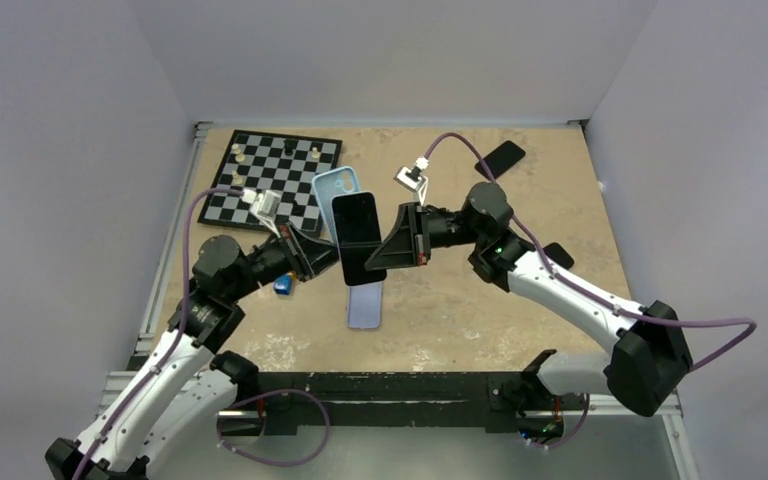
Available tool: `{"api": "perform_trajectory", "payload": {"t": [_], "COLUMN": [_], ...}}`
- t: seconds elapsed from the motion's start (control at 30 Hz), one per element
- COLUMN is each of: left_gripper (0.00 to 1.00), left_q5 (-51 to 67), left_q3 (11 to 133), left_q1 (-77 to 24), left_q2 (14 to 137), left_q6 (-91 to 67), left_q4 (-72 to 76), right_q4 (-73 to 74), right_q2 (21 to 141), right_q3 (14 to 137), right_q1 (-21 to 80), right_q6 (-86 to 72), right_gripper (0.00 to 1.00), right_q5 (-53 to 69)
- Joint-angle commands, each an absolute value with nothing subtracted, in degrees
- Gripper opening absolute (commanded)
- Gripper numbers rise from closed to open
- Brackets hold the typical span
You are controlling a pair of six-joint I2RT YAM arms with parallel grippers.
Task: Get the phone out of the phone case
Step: Remove the phone case from the phone, then place the phone at the corner of the board.
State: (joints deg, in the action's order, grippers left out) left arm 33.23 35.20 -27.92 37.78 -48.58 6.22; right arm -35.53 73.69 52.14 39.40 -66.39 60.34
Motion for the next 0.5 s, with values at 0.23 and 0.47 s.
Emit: {"api": "perform_trajectory", "payload": {"t": [0.23,0.47], "left_gripper": [0.00,0.00], "left_q5": [-5.6,12.6], "left_q3": [42.8,39.6], "left_q1": [-27.7,-27.7], "left_q2": [31.0,29.8], "left_q6": [-43.9,-42.3], "left_q4": [-29.3,-22.0], "right_q4": [-6.6,-6.8], "right_q2": [70.4,88.3], "right_q3": [50.8,58.8], "right_q1": [16.0,-1.4], "right_q6": [-49.1,-46.3], "right_gripper": [0.00,0.00], "right_q5": [31.8,19.3]}}
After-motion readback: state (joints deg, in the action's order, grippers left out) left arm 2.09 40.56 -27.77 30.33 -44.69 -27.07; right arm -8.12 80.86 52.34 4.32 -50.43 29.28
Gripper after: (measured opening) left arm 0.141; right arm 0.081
